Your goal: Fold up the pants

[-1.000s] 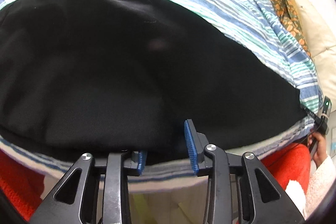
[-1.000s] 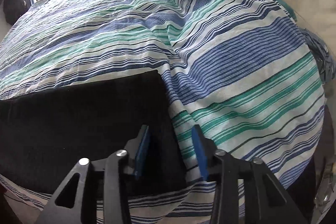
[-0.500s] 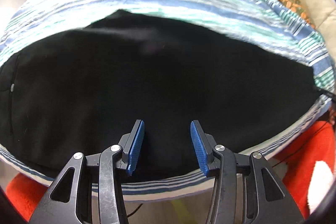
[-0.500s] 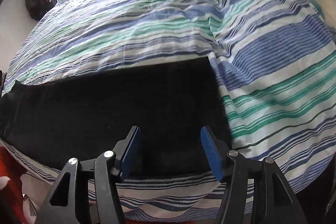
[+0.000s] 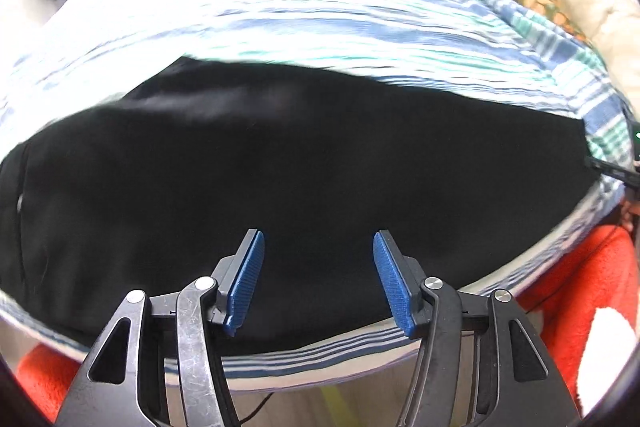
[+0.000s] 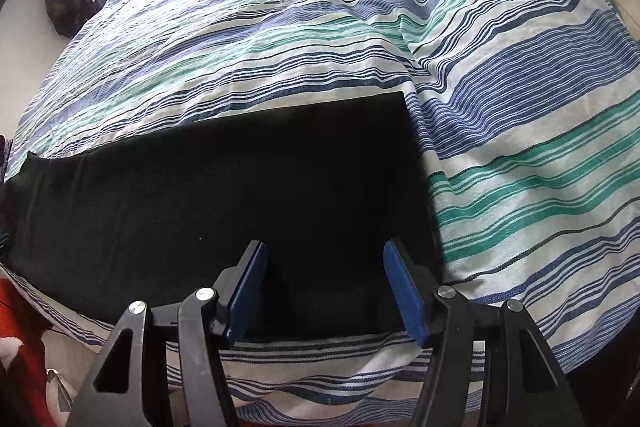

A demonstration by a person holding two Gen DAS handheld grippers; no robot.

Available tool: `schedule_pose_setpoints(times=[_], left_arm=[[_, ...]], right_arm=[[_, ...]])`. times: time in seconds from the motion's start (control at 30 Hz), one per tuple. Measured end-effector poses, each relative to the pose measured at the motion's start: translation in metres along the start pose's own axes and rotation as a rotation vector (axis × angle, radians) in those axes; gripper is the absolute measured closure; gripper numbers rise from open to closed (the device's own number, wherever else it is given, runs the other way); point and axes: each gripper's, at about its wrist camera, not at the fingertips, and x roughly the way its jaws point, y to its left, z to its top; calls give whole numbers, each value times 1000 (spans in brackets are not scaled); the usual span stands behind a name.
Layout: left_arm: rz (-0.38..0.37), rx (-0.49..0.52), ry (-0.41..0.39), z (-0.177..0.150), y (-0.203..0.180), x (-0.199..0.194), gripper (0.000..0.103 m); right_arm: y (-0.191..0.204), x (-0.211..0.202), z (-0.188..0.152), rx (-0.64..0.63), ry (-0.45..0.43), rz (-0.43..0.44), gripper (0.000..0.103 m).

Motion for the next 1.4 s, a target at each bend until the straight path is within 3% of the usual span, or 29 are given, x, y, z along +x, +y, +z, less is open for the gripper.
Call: schedule_pose_setpoints(times=[0.23,0.37,0.57,0.63,0.73,1.03,1.2,1.27,1.4], left_arm=[[-145,159,62,72,-83,28,40],[-113,235,65,71,-120,42,40],[-100,206,93,99,-155,82,40],[-55,200,116,100,-160,98,40],[-35,197,128,92,-162,108,40],[-81,396,117,15,-184,82,32],[-89,379,96,-6,-179,75,30],[-95,365,95,-8,-176,73,30],[-96,371,89,-10,-175,74,30]], right_arm=[[1,-1,-1,3,-7,-2,42],[4,-1,-1,-17,-7,-20,42],[2,0,-1,-19,-7,-11,42],[2,0,-2,-23,-9,-11,42],[2,-1,-2,-25,-11,-8,42],[2,-2,-3,-22,-16,-5,42],[0,-10,-4,-4,-51,-1,43],[-14,-27,-5,71,-131,59,43],[-72,-69,-17,419,-273,243,43]])
